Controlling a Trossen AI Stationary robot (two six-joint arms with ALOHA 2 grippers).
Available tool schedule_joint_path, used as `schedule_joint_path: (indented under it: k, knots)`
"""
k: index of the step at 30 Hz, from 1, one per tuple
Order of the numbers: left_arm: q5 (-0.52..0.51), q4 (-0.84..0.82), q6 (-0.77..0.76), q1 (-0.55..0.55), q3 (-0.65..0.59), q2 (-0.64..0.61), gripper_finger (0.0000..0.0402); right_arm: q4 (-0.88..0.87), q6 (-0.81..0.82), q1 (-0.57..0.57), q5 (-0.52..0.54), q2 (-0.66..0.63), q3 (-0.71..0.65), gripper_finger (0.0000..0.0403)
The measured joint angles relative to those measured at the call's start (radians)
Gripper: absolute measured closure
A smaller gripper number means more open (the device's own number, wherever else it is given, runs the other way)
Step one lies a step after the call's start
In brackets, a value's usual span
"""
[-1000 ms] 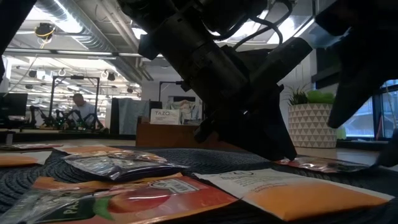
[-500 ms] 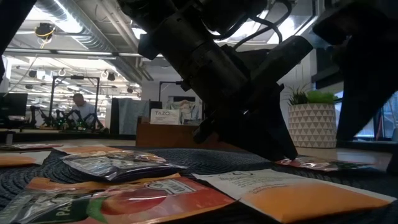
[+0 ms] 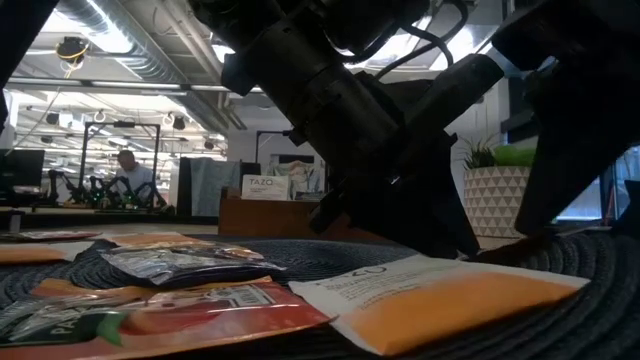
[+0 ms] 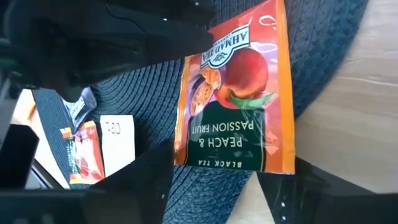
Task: Pick & Place Tea
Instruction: Put the orange tea bag into the right of the wooden organizer
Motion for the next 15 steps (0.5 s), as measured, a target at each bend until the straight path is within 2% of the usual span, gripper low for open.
schedule_joint_path:
  k: [8,15]
  knots:
    - [0.000,-0.001,0.002,0.000,0.000,0.000,0.0319,-0.051,0.000,0.016,-0.009,-0.022,-0.001,0.0238]
    - [0.011,0.000,0.003,-0.001,0.000,0.000,0.0316,-0.142,0.022,0.024,0.024,-0.040,-0.002,0.0244]
